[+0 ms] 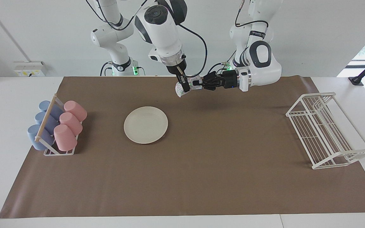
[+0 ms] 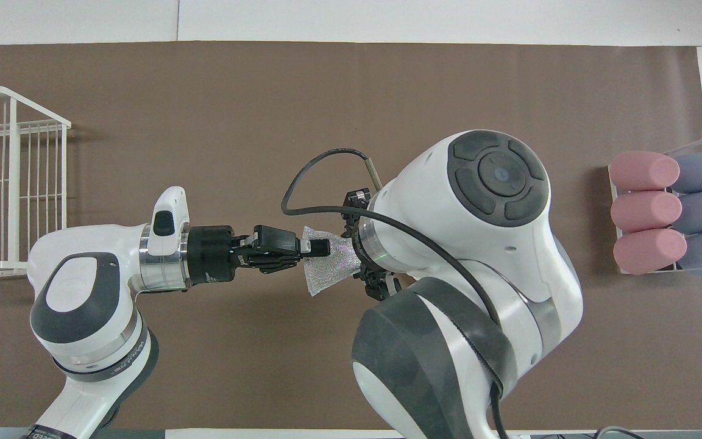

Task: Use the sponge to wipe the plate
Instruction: 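Grasp the scrubber with the right gripper while the left gripper releases it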

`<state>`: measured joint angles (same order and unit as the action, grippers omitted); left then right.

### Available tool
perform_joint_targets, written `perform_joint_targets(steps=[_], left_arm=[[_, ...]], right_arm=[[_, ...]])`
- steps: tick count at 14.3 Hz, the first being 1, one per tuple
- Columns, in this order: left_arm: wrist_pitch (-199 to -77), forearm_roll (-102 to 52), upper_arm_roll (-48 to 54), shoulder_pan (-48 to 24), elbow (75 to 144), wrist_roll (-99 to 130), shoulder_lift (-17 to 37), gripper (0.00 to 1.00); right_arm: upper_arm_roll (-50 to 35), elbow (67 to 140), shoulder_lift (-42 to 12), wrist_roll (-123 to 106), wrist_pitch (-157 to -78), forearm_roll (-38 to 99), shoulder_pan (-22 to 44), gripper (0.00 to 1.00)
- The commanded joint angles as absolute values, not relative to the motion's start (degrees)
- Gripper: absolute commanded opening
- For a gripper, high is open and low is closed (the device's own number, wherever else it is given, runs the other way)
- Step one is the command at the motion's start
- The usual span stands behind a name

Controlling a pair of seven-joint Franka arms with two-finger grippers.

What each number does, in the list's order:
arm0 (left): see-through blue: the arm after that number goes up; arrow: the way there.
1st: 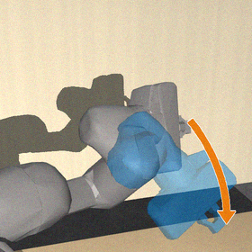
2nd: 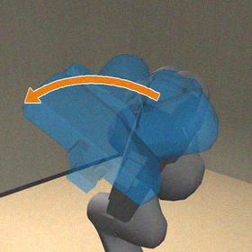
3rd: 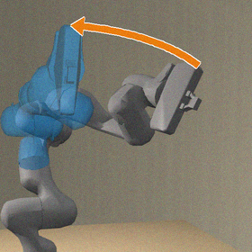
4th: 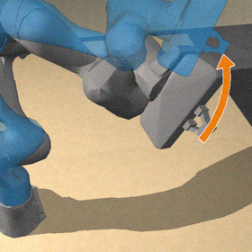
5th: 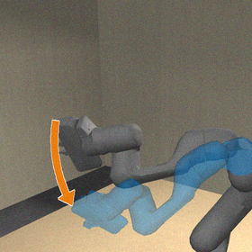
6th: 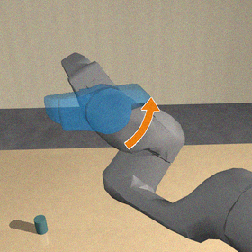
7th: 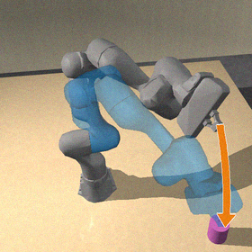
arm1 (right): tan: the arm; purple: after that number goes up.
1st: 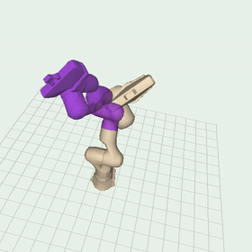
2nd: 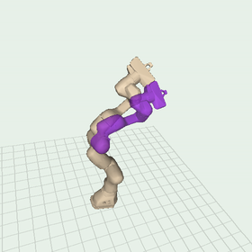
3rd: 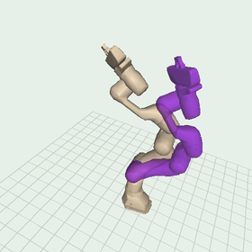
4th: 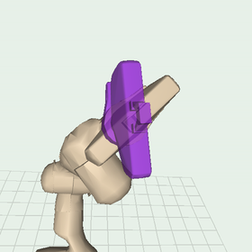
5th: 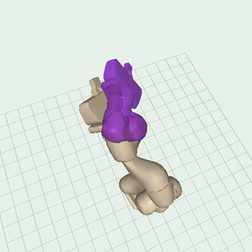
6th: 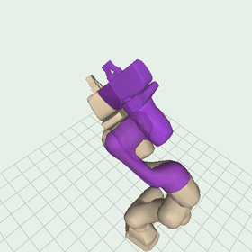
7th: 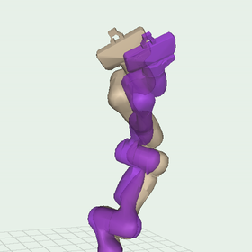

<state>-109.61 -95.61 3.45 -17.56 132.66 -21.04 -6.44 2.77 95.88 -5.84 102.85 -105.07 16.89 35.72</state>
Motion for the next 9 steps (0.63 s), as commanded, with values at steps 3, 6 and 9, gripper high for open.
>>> perform_joint_targets(steps=[3, 6, 9], left_arm=[[-110.6, -97.0, 2.9, -18.4, 134.8, -22.1, -8.3, 0.00], [-110.4, -97.0, 3.1, -18.4, 134.8, -22.1, -8.3, 0.00], [-110.7, -97.0, 3.2, -19.1, 134.7, -21.0, -8.7, 1.00]], right_arm=[[2.5, 98.0, -3.5, 101.8, -106.4, 18.1, 35.5, 0.00], [2.5, 97.9, -3.3, 101.4, -106.6, 18.1, 35.2, 0.00], [2.5, 97.9, -3.0, 101.3, -106.3, 18.1, 35.2, 0.00]])
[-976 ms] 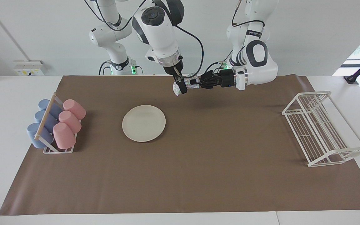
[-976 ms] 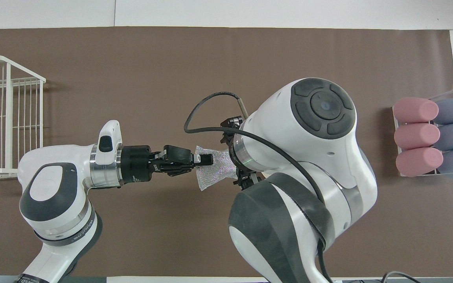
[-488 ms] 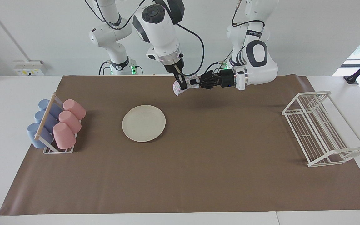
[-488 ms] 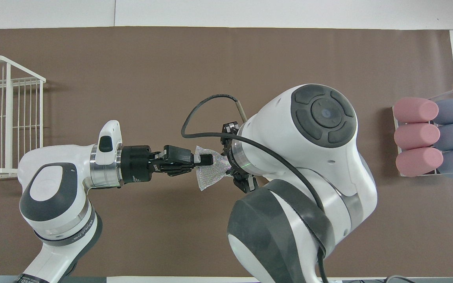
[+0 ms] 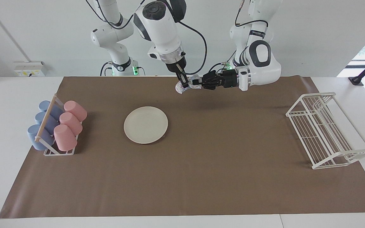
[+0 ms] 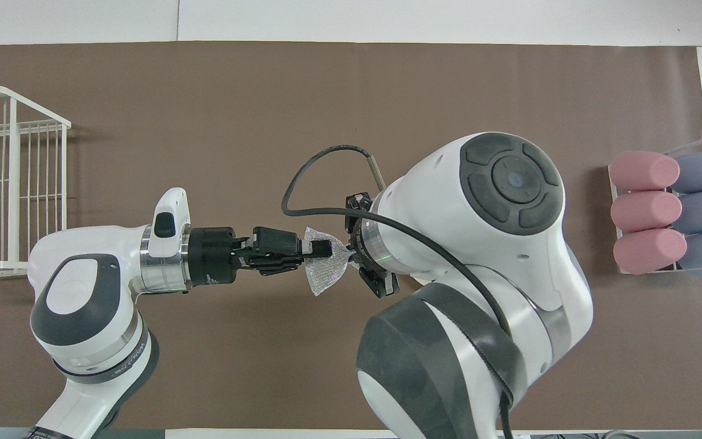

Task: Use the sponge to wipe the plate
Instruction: 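Grasp the scrubber with the right gripper while the left gripper releases it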

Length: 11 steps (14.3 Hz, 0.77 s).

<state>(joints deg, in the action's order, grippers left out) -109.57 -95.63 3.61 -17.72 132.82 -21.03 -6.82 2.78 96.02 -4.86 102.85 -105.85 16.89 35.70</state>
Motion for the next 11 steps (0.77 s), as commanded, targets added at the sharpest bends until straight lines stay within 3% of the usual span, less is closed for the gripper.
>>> perform_joint_targets(steps=[1, 5, 9, 11], left_arm=[[-110.7, -97.0, 3.2, -19.1, 134.7, -20.7, -8.7, 1.00], [-110.9, -96.9, 2.9, -18.9, 134.8, -20.6, -8.7, 1.00], [-115.6, -94.8, 2.9, -18.4, 134.5, -18.5, -9.4, 1.00], [-119.3, -88.4, 2.8, -18.3, 133.9, -14.5, -9.8, 1.00]], right_arm=[[2.5, 97.9, -3.0, 101.3, -106.3, 18.1, 35.2, 0.00], [3.0, 100.1, -0.5, 100.8, -103.2, 17.5, 32.1, 0.00], [3.1, 108.8, -1.1, 97.0, -116.9, 16.7, 31.1, 0.00], [3.0, 115.7, -3.7, 93.9, -130.5, 15.5, 31.2, 0.00]])
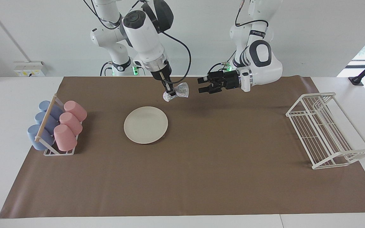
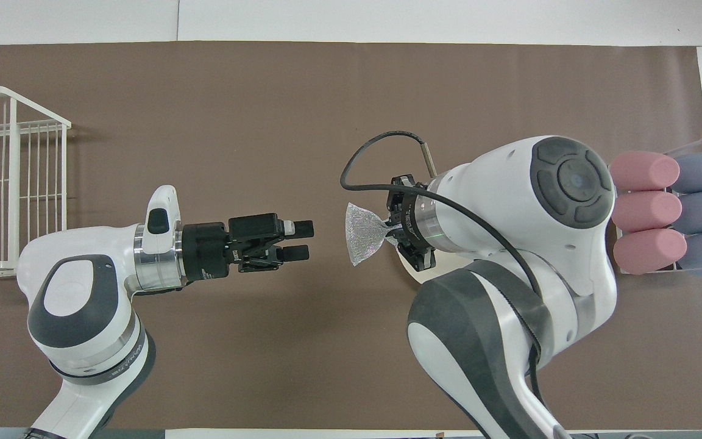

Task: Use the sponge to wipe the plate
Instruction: 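Lower the scrubber onto the plate with the right gripper while the left withdraws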

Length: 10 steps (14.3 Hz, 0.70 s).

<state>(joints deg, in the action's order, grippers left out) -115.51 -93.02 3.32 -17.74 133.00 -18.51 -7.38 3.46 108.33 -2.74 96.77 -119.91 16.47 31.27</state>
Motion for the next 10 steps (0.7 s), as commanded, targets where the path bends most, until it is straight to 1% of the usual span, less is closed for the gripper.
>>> perform_joint_targets(steps=[1, 2, 4, 6, 10], left_arm=[[-121.1, -85.2, 2.8, -18.2, 133.4, -13.3, -9.8, 1.00], [-122.7, -82.0, 2.8, -18.2, 133.3, -11.8, -9.8, 1.00], [-123.3, -74.0, 2.7, -16.9, 132.8, -8.9, -10.1, 1.00], [-123.3, -65.0, 2.8, -16.3, 131.6, -4.3, -10.6, 1.00], [-123.4, -55.9, 2.8, -15.9, 128.7, 8.3, -10.2, 1.00]], right_arm=[[3.0, 117.7, -4.7, 94.0, -134.4, 15.5, 31.4, 0.00], [3.0, 119.2, -5.1, 93.8, -136.2, 15.5, 31.1, 0.00], [3.1, 121.5, -4.6, 89.9, -136.3, 15.4, 26.8, 0.00], [3.1, 124.2, -3.6, 87.2, -136.8, 15.4, 25.7, 0.00], [3.0, 127.7, -3.6, 85.4, -139.5, 15.5, 24.6, 0.00]])
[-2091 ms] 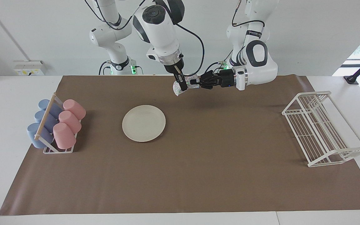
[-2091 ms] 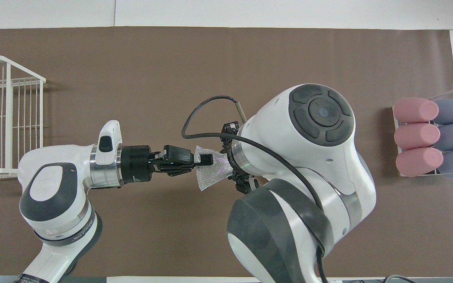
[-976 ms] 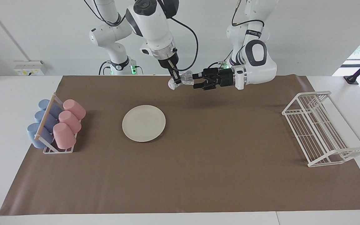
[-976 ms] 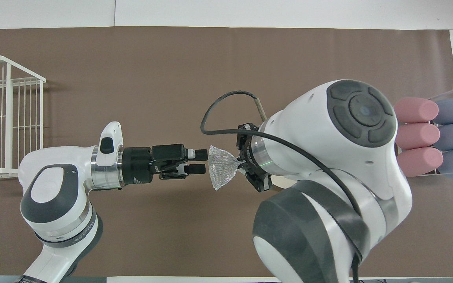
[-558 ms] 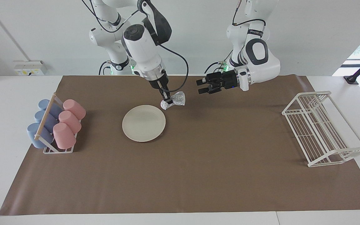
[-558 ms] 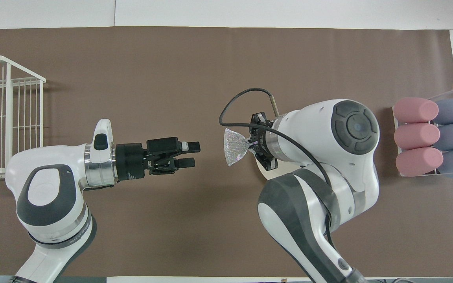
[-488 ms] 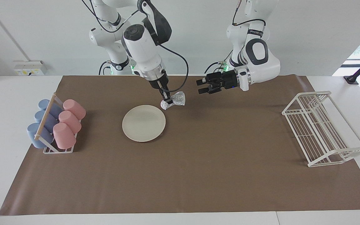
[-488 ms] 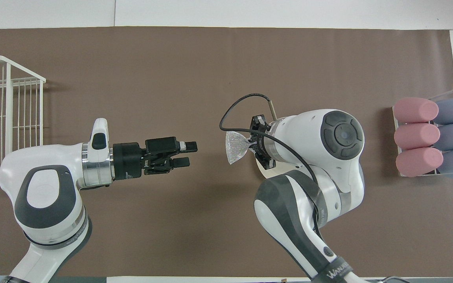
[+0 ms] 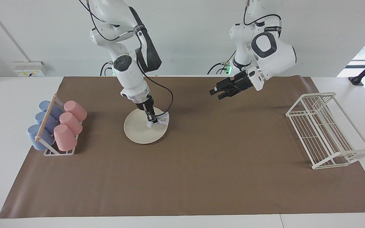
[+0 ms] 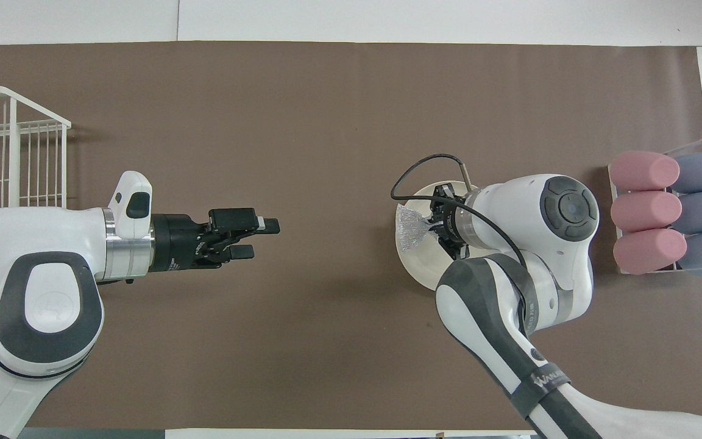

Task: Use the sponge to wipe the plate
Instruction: 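Lower the scrubber onto the plate with the right gripper while the left withdraws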

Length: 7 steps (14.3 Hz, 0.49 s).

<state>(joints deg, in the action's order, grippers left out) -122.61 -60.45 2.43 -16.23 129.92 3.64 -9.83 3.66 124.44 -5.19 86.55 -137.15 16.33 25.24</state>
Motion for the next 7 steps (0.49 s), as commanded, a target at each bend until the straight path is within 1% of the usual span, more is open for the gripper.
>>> perform_joint_targets(steps=[1, 3, 4, 7], left_arm=[[-123.3, -51.6, 2.8, -15.9, 128.0, 8.5, -10.3, 1.00], [-122.9, -44.7, 2.9, -16.1, 126.3, 8.5, -10.2, 1.00], [-122.9, -42.6, 2.9, -16.1, 126.0, 8.5, -10.2, 1.00], [-123.0, -42.0, 2.8, -15.9, 125.1, 8.5, -10.2, 1.00]], right_arm=[[3.0, 128.4, -3.3, 85.4, -139.3, 15.6, 24.8, 0.00], [3.0, 130.6, -2.6, 85.4, -139.7, 15.6, 25.5, 0.00], [3.1, 130.6, -2.5, 84.4, -139.8, 15.6, 24.7, 0.00], [3.0, 131.8, -2.6, 79.7, -139.9, 15.6, 22.4, 0.00]])
